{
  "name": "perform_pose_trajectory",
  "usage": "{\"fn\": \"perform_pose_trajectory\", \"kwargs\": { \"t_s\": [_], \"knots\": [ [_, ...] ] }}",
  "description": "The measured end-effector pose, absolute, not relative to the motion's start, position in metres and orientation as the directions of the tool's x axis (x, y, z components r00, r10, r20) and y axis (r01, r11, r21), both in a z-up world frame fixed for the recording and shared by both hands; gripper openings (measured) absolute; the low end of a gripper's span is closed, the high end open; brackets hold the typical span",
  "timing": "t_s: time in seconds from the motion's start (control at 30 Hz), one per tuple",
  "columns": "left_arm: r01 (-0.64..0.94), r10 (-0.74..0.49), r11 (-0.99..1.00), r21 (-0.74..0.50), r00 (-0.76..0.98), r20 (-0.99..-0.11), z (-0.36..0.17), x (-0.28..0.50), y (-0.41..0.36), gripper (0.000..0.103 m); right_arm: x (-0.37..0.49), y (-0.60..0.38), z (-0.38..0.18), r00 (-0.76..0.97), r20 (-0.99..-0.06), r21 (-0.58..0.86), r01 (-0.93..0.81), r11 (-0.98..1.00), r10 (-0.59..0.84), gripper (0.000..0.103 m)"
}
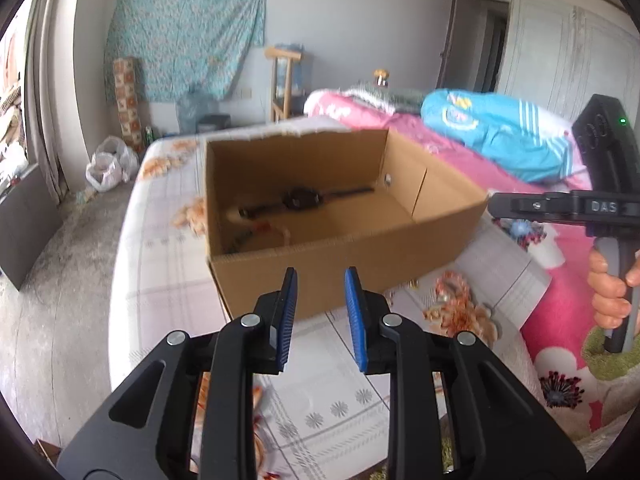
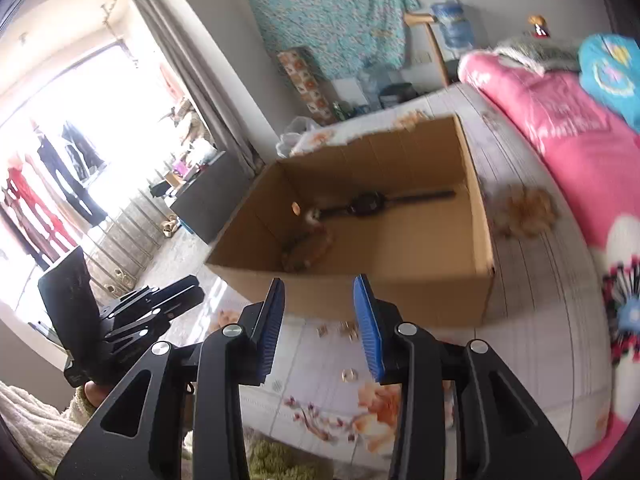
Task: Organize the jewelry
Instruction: 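Open both tools to drop the bracelet into the box, then withdraw both tools from the box toward the gold rings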
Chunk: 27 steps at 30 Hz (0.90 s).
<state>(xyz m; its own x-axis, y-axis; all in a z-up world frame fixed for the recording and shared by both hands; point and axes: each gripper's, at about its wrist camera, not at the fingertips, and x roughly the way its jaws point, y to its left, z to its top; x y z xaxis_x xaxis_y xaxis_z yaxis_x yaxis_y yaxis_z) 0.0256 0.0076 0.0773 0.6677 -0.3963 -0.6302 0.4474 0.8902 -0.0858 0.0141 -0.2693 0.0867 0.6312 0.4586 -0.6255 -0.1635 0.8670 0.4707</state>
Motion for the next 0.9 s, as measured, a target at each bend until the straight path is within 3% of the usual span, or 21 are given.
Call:
{"fn": "perform_pose_trajectory", "kwargs": {
  "t_s": [0.17, 0.53, 0.73, 0.77, 0.8, 0.9],
  "knots": [
    [0.412, -0.362, 0.906, -0.102, 0.625, -0.692, 0.047, 0.044, -0.007, 0.023, 0.030, -0.288, 0.053, 0.602, -0.684, 0.494, -0.033, 0.869, 0.412, 0.029],
    [0.366, -0.342, 0.925, -0.106, 0.676, -0.653, 0.048, 0.062, -0.010, 0.022, 0.051, -0.309, 0.044, 0.654, -0.643, 0.532, 0.008, 0.847, 0.398, 0.028],
    [0.393, -0.365, 0.913, -0.110, 0.665, -0.651, 0.046, 0.056, -0.013, 0.023, 0.038, -0.308, 0.047, 0.683, -0.657, 0.463, 0.030, 0.886, 0.320, 0.028],
    [0.403, -0.369, 0.909, -0.108, 0.656, -0.659, 0.042, 0.052, -0.015, 0.027, 0.033, -0.305, 0.045, 0.676, -0.670, 0.444, 0.034, 0.895, 0.306, 0.029],
    [0.407, -0.365, 0.908, -0.101, 0.647, -0.670, 0.038, 0.049, -0.016, 0.038, 0.030, -0.303, 0.042, 0.669, -0.683, 0.431, 0.042, 0.901, 0.295, 0.030],
    [0.410, -0.325, 0.910, -0.058, 0.620, -0.714, 0.018, 0.038, -0.020, 0.044, 0.013, -0.294, 0.025, 0.622, -0.741, 0.384, 0.081, 0.920, 0.254, 0.033]
  ]
}}
